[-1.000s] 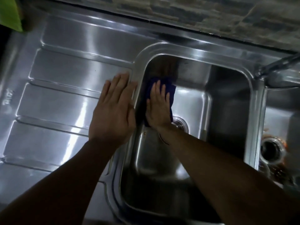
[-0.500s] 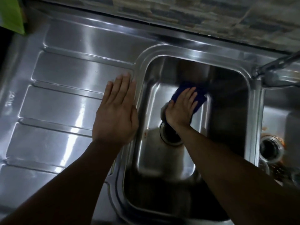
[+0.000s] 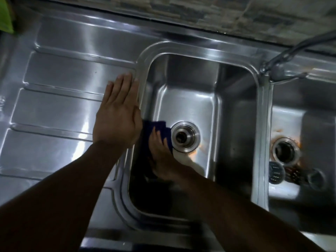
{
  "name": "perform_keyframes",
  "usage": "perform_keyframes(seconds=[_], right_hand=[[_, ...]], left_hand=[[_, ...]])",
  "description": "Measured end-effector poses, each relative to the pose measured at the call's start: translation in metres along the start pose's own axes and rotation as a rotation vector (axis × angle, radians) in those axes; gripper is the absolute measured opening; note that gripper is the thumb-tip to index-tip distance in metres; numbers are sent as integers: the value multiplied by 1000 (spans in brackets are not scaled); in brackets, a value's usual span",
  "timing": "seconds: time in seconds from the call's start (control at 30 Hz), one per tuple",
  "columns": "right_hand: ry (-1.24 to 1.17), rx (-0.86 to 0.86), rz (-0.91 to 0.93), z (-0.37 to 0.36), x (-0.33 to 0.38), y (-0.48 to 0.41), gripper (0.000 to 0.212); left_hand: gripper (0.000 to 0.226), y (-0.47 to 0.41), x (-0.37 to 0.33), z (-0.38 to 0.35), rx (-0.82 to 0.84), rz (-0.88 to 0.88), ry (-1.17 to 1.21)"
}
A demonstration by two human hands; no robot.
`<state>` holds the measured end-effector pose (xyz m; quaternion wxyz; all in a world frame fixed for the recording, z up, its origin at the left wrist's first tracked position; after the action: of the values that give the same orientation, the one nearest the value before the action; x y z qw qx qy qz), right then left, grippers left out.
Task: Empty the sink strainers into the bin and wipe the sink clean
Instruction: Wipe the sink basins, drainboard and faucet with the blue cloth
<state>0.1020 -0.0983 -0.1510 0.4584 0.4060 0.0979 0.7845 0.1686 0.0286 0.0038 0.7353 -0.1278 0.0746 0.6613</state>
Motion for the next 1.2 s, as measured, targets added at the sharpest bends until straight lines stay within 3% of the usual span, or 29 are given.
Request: perform_keyframes(seconds=[0.07,0.17,0.33,0.43,0.57,0.67,0.83,0.93,1.03,1.13,1.2], right_hand=[[221,186,90,-18,-19,31,92],[283,315,74,-25,-56,73,90],[226,-44,-391,1,-121,99,85],[201,-249,-495,36,-136,64,84],[144,-328,-539,84,-137,-8,77],[113,-362,-420,99,-113,-42,75],[174,-300,-48,79,-45,-65,72],[132,-269,6,50,-27,-51,71],[306,-232,128,17,-25,-5,62],[468,158,411,-23,-41,44,63],[593,347,434,-28,-62,71,70]], left_hand=[[60,-1,0,1,-9,4,0],[60,0,-2,3,-23,-1,13],[58,2,-2,4,-17,-6,26],[58,1,-1,2,-9,0,18],[58,2,-1,0,-15,8,24],[58,2,-1,0,-31,9,27],[60,0,0,0,-23,10,4],[60,0,1,0,-12,3,-3],[60,0,1,0,-13,7,3],[59,0,1,1,-34,3,2],[59,0,0,1,-30,6,4]])
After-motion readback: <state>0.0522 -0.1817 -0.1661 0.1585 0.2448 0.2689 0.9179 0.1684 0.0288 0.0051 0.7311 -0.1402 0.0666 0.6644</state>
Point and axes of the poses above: each hand's wrist, its own y-axis away from the middle knuckle, its own z-axis out of the back of the hand, x = y × z, the point moved 6 cm from there along -y, towards the middle knuckle, and after that the axes turned 7 degrees about -z, right-handed, at the moved point
